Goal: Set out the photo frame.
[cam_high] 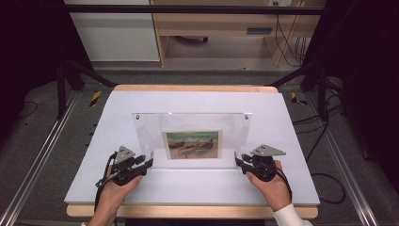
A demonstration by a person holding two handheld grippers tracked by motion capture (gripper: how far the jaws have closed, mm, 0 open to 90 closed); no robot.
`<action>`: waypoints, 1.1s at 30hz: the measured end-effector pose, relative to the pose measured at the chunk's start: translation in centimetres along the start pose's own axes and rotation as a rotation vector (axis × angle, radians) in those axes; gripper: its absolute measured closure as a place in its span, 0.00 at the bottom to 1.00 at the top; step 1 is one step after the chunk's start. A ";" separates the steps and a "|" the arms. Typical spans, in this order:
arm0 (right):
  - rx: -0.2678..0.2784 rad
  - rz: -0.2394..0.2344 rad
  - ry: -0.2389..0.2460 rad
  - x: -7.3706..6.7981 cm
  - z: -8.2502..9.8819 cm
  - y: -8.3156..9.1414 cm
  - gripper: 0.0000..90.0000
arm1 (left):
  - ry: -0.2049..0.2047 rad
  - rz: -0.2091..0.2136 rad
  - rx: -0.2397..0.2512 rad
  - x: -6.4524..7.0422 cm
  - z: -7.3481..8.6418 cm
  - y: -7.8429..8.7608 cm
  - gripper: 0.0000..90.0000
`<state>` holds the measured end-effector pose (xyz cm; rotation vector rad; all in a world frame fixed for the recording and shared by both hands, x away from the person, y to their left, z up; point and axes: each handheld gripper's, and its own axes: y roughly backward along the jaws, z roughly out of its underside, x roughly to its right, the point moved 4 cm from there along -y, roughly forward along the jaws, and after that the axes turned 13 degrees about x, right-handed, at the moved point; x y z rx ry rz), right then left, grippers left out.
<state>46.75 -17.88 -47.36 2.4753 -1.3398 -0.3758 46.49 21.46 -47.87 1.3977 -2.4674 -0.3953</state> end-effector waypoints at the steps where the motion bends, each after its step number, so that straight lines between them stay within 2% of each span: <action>1: -0.001 -0.001 -0.003 0.0 0.0 0.0 0.74 | 0.001 0.000 0.001 0.0 0.0 0.0 0.67; 22: -0.009 0.011 0.000 -0.2 0.2 0.0 0.72 | -0.004 -0.004 -0.003 0.2 -0.1 0.0 0.66; 26: -0.010 0.016 0.000 -0.3 0.1 0.0 0.69 | -0.013 -0.012 -0.006 0.2 -0.1 0.1 0.66; 33: -0.013 0.023 0.028 -0.7 0.1 -0.3 0.59 | -0.013 -0.013 -0.008 0.3 -0.1 0.1 0.66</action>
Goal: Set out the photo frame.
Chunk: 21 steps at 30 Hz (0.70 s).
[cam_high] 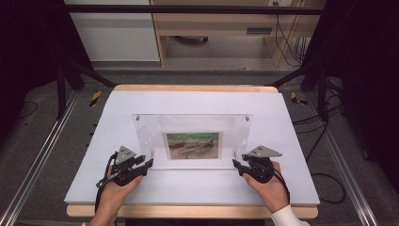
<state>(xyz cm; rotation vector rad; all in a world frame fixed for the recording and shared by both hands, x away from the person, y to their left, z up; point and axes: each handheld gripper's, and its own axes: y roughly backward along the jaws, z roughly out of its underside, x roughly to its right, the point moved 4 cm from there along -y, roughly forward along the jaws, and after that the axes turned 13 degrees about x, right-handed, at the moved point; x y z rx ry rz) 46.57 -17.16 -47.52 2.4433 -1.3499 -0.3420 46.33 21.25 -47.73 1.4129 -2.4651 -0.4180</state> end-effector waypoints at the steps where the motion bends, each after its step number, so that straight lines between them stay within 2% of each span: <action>1: -0.001 0.002 0.005 -0.1 0.0 0.0 0.57 | 0.000 0.001 0.001 0.0 0.0 0.0 0.65; 5: -0.006 0.025 0.028 -0.2 -0.2 -0.1 0.42 | -0.010 0.001 -0.007 0.3 0.0 0.0 0.59; 9: 0.006 0.043 0.061 0.0 -0.4 0.1 0.29 | -0.019 0.000 -0.007 0.7 -0.1 0.1 0.47; 14: 0.038 0.063 0.095 0.5 -0.8 0.9 0.20 | -0.062 0.006 0.012 1.3 -0.5 0.8 0.30; 16: 0.054 0.077 0.089 0.7 -0.9 1.4 0.19 | -0.066 0.001 0.033 1.3 -0.7 1.1 0.24; 21: 0.088 0.102 0.082 1.5 -1.0 2.4 0.14 | -0.078 -0.020 0.055 0.4 -1.0 2.4 0.13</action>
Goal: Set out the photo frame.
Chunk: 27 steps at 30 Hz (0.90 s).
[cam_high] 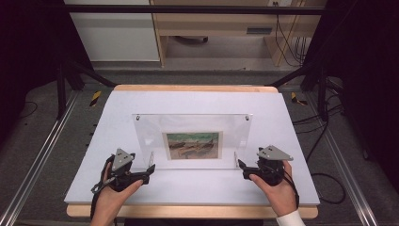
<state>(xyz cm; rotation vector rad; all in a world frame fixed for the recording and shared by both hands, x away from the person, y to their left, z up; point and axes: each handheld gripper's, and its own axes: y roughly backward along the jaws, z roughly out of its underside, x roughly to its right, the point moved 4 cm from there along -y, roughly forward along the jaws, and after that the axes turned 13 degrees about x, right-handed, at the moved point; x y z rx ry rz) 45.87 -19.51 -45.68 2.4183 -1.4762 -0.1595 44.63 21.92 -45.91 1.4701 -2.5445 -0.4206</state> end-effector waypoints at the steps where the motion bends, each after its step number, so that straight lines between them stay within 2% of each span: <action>1: 0.007 0.004 -0.007 0.2 0.0 0.2 0.13 | 0.000 -0.002 0.009 -0.3 -0.1 0.2 0.12; 8: 0.035 0.033 -0.019 1.8 0.1 1.1 0.11 | 0.003 -0.041 0.042 -2.8 -0.1 1.1 0.09; 15: 0.036 0.097 -0.033 3.7 0.6 1.6 0.11 | -0.005 -0.088 0.064 -4.9 -0.1 1.7 0.09; 19: 0.031 0.132 -0.051 5.0 1.1 1.8 0.13 | -0.033 -0.115 0.039 -5.8 0.4 2.1 0.09; 21: 0.025 0.151 -0.069 5.7 1.6 1.7 0.14 | -0.033 -0.132 0.023 -6.3 0.8 2.1 0.08; 24: -0.008 0.177 -0.081 6.7 2.3 1.8 0.15 | -0.051 -0.179 -0.023 -7.3 1.5 1.9 0.08; 27: -0.038 0.188 -0.081 7.4 3.0 1.8 0.15 | -0.054 -0.198 -0.028 -7.8 1.7 2.0 0.08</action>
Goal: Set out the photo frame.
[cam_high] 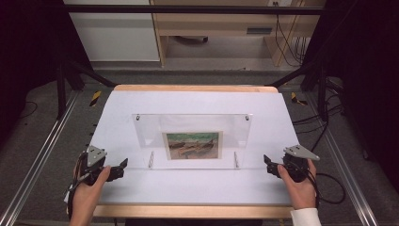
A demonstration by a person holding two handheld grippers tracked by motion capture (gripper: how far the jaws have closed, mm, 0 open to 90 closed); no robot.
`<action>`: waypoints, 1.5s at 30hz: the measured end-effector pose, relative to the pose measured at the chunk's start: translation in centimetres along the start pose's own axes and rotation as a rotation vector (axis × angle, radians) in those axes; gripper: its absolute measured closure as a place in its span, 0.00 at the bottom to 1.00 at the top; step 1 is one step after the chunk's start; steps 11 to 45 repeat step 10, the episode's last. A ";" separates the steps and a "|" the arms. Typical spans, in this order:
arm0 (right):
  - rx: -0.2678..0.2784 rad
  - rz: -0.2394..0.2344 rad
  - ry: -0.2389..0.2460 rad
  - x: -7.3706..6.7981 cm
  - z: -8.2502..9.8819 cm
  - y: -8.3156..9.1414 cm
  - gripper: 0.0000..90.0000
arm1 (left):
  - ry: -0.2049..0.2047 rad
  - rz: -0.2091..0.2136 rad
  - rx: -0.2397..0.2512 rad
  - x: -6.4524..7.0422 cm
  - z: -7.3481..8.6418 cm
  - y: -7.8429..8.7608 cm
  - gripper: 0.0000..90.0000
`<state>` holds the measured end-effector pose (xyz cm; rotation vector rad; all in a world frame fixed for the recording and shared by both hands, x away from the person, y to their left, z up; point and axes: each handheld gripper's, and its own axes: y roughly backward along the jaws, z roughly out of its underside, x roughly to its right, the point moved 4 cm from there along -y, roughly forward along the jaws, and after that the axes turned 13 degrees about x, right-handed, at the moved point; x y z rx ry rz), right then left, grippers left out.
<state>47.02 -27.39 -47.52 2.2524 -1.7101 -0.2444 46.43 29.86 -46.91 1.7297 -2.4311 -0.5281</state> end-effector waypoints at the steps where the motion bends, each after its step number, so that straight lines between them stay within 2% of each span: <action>1: -0.007 0.004 0.000 0.1 0.2 -0.1 0.15 | -0.010 -0.010 0.015 -0.1 -0.1 0.1 0.09; 3: -0.035 0.017 -0.010 0.5 0.8 -0.2 0.15 | -0.025 -0.037 0.065 -0.2 -0.6 0.3 0.10; 5: -0.049 0.025 -0.011 0.6 1.0 -0.3 0.15 | -0.030 -0.041 0.078 -0.3 -0.7 0.5 0.10; 8: -0.072 0.039 0.005 0.8 1.3 -0.4 0.15 | -0.029 -0.028 0.055 -0.3 -0.4 0.4 0.10; 10: -0.076 0.041 0.003 0.8 1.3 -0.3 0.15 | -0.026 -0.033 0.033 -0.6 0.0 0.1 0.10; 45: -0.076 0.041 0.003 0.8 1.3 -0.3 0.15 | -0.026 -0.033 0.033 -0.6 0.0 0.1 0.10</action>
